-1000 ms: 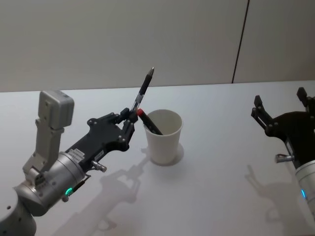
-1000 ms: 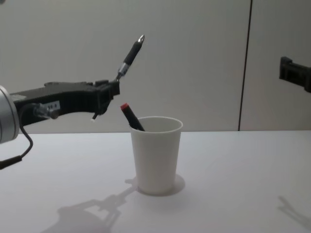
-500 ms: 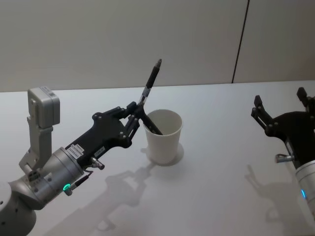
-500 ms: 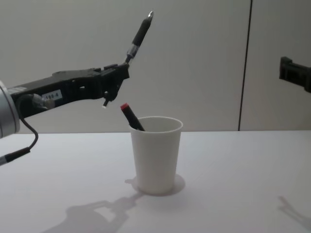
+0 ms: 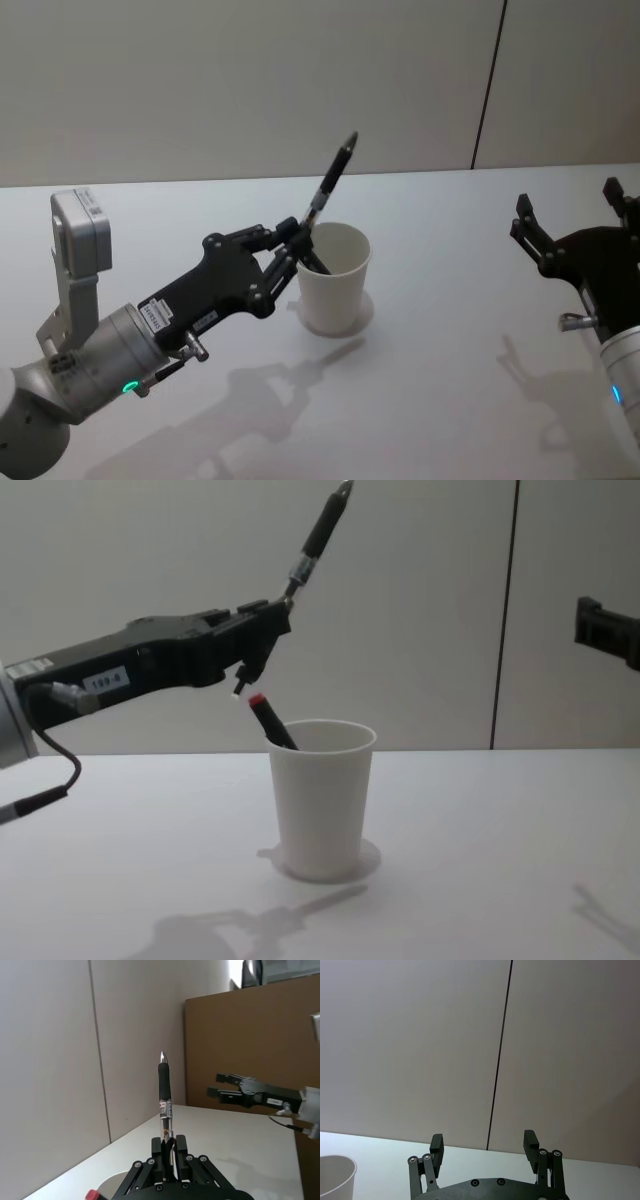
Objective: Place the pen into the pen holder.
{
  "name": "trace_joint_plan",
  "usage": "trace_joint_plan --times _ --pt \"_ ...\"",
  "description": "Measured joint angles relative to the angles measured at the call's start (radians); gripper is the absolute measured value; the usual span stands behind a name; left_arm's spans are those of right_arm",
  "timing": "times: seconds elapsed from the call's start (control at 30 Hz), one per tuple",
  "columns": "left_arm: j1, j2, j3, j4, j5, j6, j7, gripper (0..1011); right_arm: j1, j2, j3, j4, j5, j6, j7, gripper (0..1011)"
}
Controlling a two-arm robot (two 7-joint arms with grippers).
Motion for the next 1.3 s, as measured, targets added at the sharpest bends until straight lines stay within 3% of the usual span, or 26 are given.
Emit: trace_joint_plan --times 0.3,0.73,0.97,1.3 --pt "-0.011 0.005 0.004 0.023 -0.004 -0.033 -0.084 176 0.000 0.000 0.000 0.000 0.000 0.000 0.000 1001" --pt "-0.017 0.007 0.007 0.035 -0.006 -0.050 -0.130 176 0.000 0.000 0.001 0.000 0.001 -0.001 0.006 1001" --pt "-0.018 0.008 0.007 0.037 -0.007 -0.054 -0.139 176 -0.001 0.005 0.006 -0.002 0.015 -0.008 0.043 1001" --pt "-0.019 0.008 0.008 0.040 -0.007 -0.057 -0.147 176 -0.003 0.026 0.019 -0.011 0.070 -0.023 0.156 1002"
